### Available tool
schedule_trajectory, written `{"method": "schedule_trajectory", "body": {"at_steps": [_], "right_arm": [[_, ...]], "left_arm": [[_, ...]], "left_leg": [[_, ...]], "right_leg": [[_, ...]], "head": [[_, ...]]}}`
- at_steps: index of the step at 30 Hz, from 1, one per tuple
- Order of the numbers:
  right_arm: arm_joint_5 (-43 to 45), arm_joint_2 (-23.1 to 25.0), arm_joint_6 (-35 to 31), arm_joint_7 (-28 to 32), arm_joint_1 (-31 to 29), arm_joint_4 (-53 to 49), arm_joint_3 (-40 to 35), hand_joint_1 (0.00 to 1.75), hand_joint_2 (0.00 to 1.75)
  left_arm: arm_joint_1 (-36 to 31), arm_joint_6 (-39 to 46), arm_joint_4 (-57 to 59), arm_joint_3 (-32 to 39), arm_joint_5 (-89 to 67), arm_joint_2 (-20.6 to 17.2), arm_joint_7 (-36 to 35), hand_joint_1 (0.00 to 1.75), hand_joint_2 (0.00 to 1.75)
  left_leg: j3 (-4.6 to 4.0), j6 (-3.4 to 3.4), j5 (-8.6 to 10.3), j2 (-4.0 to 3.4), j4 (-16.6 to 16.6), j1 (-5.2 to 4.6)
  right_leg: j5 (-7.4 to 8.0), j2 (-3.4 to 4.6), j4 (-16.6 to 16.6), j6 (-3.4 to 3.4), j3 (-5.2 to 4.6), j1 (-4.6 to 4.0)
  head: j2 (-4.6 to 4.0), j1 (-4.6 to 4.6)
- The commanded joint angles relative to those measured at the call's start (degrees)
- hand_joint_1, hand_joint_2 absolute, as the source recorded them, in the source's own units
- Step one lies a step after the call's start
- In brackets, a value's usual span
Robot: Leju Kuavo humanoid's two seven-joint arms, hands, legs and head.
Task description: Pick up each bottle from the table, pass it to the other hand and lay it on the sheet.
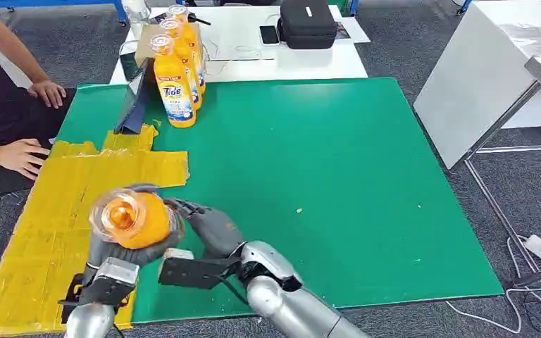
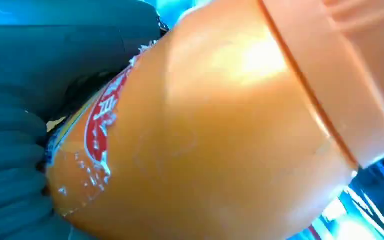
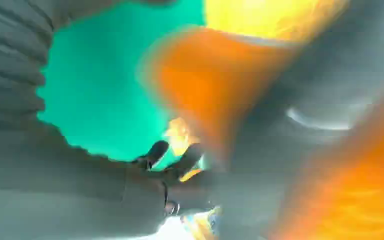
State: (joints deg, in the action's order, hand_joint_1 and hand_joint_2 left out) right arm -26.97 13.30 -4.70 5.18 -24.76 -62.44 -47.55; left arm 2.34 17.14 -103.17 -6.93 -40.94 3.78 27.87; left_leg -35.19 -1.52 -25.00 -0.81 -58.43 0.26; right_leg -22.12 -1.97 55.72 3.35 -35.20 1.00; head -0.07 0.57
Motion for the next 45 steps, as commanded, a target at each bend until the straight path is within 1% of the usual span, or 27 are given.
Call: {"method": "schedule_trajectory", "body": {"at_steps": [1,2,4,5,9,11,12,13,14,15,16,17,18,19,21,23,24,25,27,30,32,35,38,41,42,44,45], "right_arm": [[0.9,-16.4,3.4,0.6,1.8,-12.2,11.5,0.0,1.75],[1.1,-16.8,3.7,0.8,2.0,-12.5,11.9,0.0,1.75],[1.8,-19.8,3.9,1.4,3.2,-15.5,14.0,0.0,1.75],[2.5,-21.2,4.1,1.7,3.7,-16.8,15.0,0.0,1.75],[2.9,-21.7,4.4,1.9,3.9,-17.3,15.5,0.0,1.75],[2.9,-21.7,4.4,1.9,3.9,-17.3,15.5,0.0,1.75],[2.9,-21.4,4.3,1.9,4.0,-17.5,15.3,0.0,1.75],[3.2,-22.2,4.4,1.8,4.0,-18.1,15.5,0.0,1.75],[3.2,-22.2,4.4,1.8,4.0,-18.1,15.5,0.0,1.75],[4.3,-23.5,5.0,2.1,4.3,-19.1,16.3,0.0,1.75],[5.2,-24.6,5.4,2.3,4.3,-20.0,17.2,0.0,1.75],[5.3,-24.8,5.4,2.4,4.3,-20.2,17.4,0.0,1.75],[6.0,-25.4,6.2,2.6,3.8,-20.5,18.1,0.0,1.75],[6.4,-25.3,7.4,2.7,2.9,-20.2,18.7,0.0,1.75],[6.3,-24.3,8.7,2.7,0.9,-18.6,18.3,0.0,1.75],[6.3,-23.1,9.2,2.8,-0.4,-16.8,17.8,0.0,1.75],[5.9,-22.6,9.3,2.5,-0.7,-16.2,17.5,0.0,1.75],[5.4,-22.0,9.1,2.2,-0.9,-15.6,17.1,0.0,1.75],[5.1,-21.4,9.0,2.1,-1.2,-14.9,16.6,0.0,1.75],[5.1,-21.0,8.9,2.1,-1.7,-14.1,16.3,0.0,1.75],[5.1,-21.0,8.8,2.1,-1.8,-14.0,16.3,0.0,1.75],[5.1,-21.0,8.8,2.1,-1.8,-14.0,16.3,0.0,1.75],[5.1,-21.1,8.8,2.1,-1.8,-14.0,16.4,0.0,1.75],[5.1,-21.1,8.8,2.1,-1.8,-14.0,16.4,0.0,1.75],[5.1,-21.1,8.8,2.1,-1.8,-14.0,16.4,0.0,1.75],[5.1,-21.0,8.8,2.1,-1.8,-13.7,16.4,0.0,1.75],[5.1,-20.8,8.8,2.1,-1.8,-13.5,16.4,0.0,1.75]], "left_arm": [[-3.6,14.9,5.5,2.9,-22.2,-3.3,-6.4,1.75,1.75],[-3.3,15.3,5.6,2.7,-22.4,-3.3,-6.5,1.75,1.75],[-2.0,22.2,8.2,2.5,-41.3,-4.0,-13.5,1.75,1.75],[-1.6,22.9,9.4,2.1,-48.3,-4.4,-16.8,1.75,1.75],[-1.5,22.9,9.6,1.7,-49.0,-4.6,-17.8,1.75,1.75],[-1.5,22.9,9.6,1.7,-49.0,-4.6,-17.8,1.75,1.75],[-1.8,22.9,9.9,1.5,-49.0,-4.8,-18.1,1.75,1.75],[-1.8,22.2,11.5,2.8,-49.1,-8.8,-18.6,1.75,1.75],[-1.8,22.2,11.5,2.8,-49.1,-8.8,-18.6,1.75,1.75],[-1.9,20.1,13.4,1.7,-49.1,-12.2,-21.0,1.75,1.75],[-5.6,13.0,15.1,-11.7,-49.1,-23.8,-36.1,1.75,1.75],[-7.6,11.8,16.2,-17.7,-49.1,-26.3,-41.4,1.75,1.75],[-10.1,8.2,20.6,-26.3,-49.1,-28.0,-48.4,1.75,1.75],[-9.8,5.8,27.6,-24.1,-49.1,-24.4,-44.6,1.75,1.75],[-11.7,4.2,36.3,-23.1,-49.1,-21.9,-41.1,1.75,1.75],[-13.2,4.1,44.2,-17.7,-49.1,-17.8,-34.9,1.75,1.75],[-14.0,3.3,46.2,-16.7,-49.1,-16.9,-34.4,0.3,1.75],[-15.5,1.2,49.2,-16.1,-49.1,-16.1,-35.6,0.0,1.75],[-16.9,-0.1,52.4,-16.7,-49.1,-16.3,-36.3,0.0,1.75],[-17.1,-2.4,55.8,-12.7,-49.0,-16.9,-32.9,0.0,1.75],[-16.8,-2.0,55.8,-12.4,-48.9,-17.4,-32.4,0.0,1.75],[-16.8,-2.0,55.8,-12.4,-48.9,-17.4,-32.4,0.0,1.75],[-16.8,-2.1,55.8,-12.5,-48.9,-17.2,-32.5,0.0,1.75],[-16.8,-2.1,55.8,-12.5,-48.9,-17.2,-32.5,0.0,1.75],[-16.8,-2.1,55.8,-12.5,-48.9,-17.2,-32.5,0.0,0.0],[-15.9,-3.1,54.4,-11.8,-48.4,-17.9,-30.8,0.0,0.0],[-15.6,-2.7,53.8,-11.1,-47.8,-18.0,-30.3,0.0,0.0]], "left_leg": [[0.14,-0.01,0.06,0.3,0.1,0.01],[0.26,0.0,0.02,0.37,0.1,0.0],[0.31,0.0,-0.04,0.33,0.1,0.01],[0.26,0.0,-0.01,0.31,0.1,-0.03],[0.29,0.04,-0.05,0.27,0.1,-0.1],[0.02,0.01,-0.01,0.09,0.0,-0.08],[0.18,0.05,-0.05,0.11,0.1,-0.09],[0.1,0.05,-0.04,0.07,0.1,-0.07],[0.22,0.11,-0.07,0.04,0.1,-0.06],[0.19,0.1,-0.04,0.07,0.1,-0.06],[0.04,0.04,0.0,0.11,0.1,-0.08],[0.15,0.1,-0.01,0.15,0.1,-0.03],[-0.01,0.08,0.05,0.34,0.0,0.0],[0.04,0.1,0.08,0.55,0.0,-0.03],[0.24,0.08,0.13,0.39,0.2,-0.06],[0.29,0.16,0.13,0.06,0.2,-0.1],[0.22,0.11,0.12,0.05,0.2,-0.11],[0.09,0.09,0.14,0.0,0.1,-0.05],[0.1,0.06,0.17,0.07,0.1,-0.06],[0.25,0.14,0.14,0.04,0.1,-0.04],[0.18,0.08,0.17,0.23,0.1,-0.09],[0.34,0.12,0.16,0.04,0.1,-0.05],[0.45,0.08,0.2,0.16,0.1,-0.06],[0.48,0.16,0.25,0.1,0.1,-0.06],[0.49,0.2,0.31,0.02,0.2,-0.06],[0.55,0.24,0.37,0.1,0.2,-0.06],[0.54,0.3,0.42,0.0,0.2,-0.06]], "right_leg": [[-0.03,-0.19,-0.1,-0.07,0.26,0.0],[-0.08,-0.19,-0.1,-0.1,0.4,0.02],[-0.02,-0.14,-0.1,-0.24,0.44,0.01],[0.0,-0.17,-0.1,-0.22,0.37,0.03],[-0.05,-0.1,-0.1,-0.27,0.37,0.08],[0.07,-0.03,0.0,-0.21,0.09,0.04],[0.01,0.03,0.0,-0.28,0.2,0.05],[0.05,0.01,0.0,-0.26,0.11,0.03],[0.01,0.11,0.0,-0.34,0.19,0.03],[0.03,0.05,0.0,-0.31,0.16,0.02],[0.06,-0.06,0.0,-0.22,0.05,0.03],[0.02,-0.03,0.0,-0.29,0.15,0.0],[0.02,-0.28,0.0,-0.26,0.05,-0.04],[-0.04,-0.43,0.1,-0.29,0.13,0.0],[0.02,-0.28,-0.1,-0.28,0.14,0.04],[0.08,0.09,0.0,-0.31,0.15,0.08],[0.1,0.08,0.0,-0.24,0.15,0.09],[0.12,0.07,0.0,-0.21,0.05,0.03],[0.11,0.01,0.0,-0.23,0.07,0.06],[0.09,0.08,0.0,-0.33,0.19,0.03],[0.09,-0.14,0.0,-0.25,0.26,0.07],[0.14,0.12,0.0,-0.32,0.37,0.04],[0.13,-0.08,0.0,-0.26,0.49,0.05],[0.14,0.01,0.0,-0.37,0.48,0.05],[0.23,0.15,0.0,-0.47,0.43,0.06],[0.25,-0.02,0.0,-0.52,0.48,0.05],[0.31,0.15,0.0,-0.58,0.41,0.05]], "head": [[0.0,0.0],[0.0,0.0],[0.0,0.0],[0.0,0.0],[0.0,0.0],[0.0,0.0],[0.0,0.02],[0.0,0.0],[0.0,0.02],[0.0,0.02],[0.0,0.0],[0.0,0.0],[0.0,0.0],[0.0,0.0],[0.0,0.0],[0.0,0.09],[0.0,-0.02],[0.0,0.02],[0.0,-0.02],[0.0,0.0],[0.0,0.02],[0.0,0.02],[0.0,0.0],[0.0,0.02],[0.0,0.0],[0.0,0.02],[0.0,0.02]]}}
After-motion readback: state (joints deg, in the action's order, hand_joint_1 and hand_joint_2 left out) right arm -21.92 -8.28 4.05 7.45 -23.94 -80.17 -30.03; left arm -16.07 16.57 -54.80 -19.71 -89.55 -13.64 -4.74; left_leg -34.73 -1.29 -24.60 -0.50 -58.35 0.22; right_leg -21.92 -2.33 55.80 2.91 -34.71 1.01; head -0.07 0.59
